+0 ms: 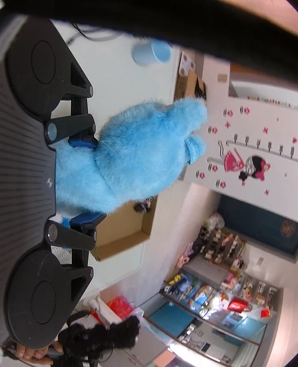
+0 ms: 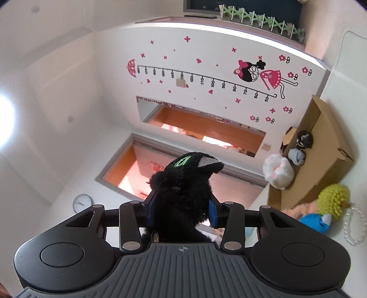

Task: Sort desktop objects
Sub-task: 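Carry the blue plush and black cat plush into the box and release both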

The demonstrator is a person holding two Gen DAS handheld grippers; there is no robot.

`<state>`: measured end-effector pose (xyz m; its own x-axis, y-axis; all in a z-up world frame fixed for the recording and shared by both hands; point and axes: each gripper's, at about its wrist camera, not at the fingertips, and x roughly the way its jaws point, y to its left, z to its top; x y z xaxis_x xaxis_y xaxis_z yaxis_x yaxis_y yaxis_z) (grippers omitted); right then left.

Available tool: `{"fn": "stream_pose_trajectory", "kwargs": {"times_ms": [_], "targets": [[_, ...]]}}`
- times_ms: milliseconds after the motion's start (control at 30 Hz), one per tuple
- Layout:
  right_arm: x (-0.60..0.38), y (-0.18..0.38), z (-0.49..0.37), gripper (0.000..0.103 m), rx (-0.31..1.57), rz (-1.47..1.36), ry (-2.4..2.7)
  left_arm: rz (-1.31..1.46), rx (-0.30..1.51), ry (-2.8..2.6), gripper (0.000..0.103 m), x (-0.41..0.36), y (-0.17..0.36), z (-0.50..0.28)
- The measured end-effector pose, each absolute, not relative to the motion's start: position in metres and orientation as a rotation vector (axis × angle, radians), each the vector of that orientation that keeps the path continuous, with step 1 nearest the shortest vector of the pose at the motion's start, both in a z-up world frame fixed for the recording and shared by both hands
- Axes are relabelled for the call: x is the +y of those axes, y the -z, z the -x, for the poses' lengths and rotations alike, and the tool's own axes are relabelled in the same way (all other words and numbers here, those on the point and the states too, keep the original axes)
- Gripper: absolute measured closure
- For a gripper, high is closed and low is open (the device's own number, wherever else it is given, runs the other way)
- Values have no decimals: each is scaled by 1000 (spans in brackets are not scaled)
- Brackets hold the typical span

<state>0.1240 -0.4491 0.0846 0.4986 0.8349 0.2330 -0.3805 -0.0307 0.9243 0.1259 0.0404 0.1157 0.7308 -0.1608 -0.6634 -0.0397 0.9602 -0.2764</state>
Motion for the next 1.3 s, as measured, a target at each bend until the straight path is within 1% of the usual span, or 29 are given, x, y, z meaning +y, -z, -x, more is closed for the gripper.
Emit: {"fn": "stream_pose_trajectory", "kwargs": {"times_ms": [167,333,433,567,767,867,1067,1100,1133,1167,1200,1233,1267,1300], "targets": [[-441,-92,-153,54,474,-1264,-1012,239,786,135,54,20,-104,-175],[-428,-90,-183,53,468,-1299,-1001,208,815,174,54,-1,-82,-229],[-412,-86,-205,53,522,-1203,-902,183,846,197,54,-15,-63,-263],[-379,-81,-238,53,603,-966,-734,119,867,192,54,-34,-40,-307],[-335,-76,-292,53,644,-644,-566,44,918,156,54,-49,-11,-360],[-314,-75,-309,53,637,-467,-523,23,934,151,54,-57,-1,-374],[-286,-61,-337,53,675,-287,-477,-19,964,135,53,-66,11,-385],[-283,-61,-336,53,673,-264,-473,-20,957,138,52,-68,11,-386],[-280,-59,-337,52,671,-246,-466,-19,950,144,47,-69,10,-386],[-279,-58,-336,52,666,-235,-458,-20,949,152,40,-71,9,-389],[-276,-58,-336,51,663,-217,-450,-23,946,154,36,-69,8,-387],[-273,-59,-334,50,658,-203,-445,-26,937,156,28,-69,7,-387],[-273,-60,-332,48,647,-190,-440,-29,932,151,27,-70,6,-387],[-272,-62,-331,42,638,-179,-423,-25,928,151,27,-71,4,-385]]}}
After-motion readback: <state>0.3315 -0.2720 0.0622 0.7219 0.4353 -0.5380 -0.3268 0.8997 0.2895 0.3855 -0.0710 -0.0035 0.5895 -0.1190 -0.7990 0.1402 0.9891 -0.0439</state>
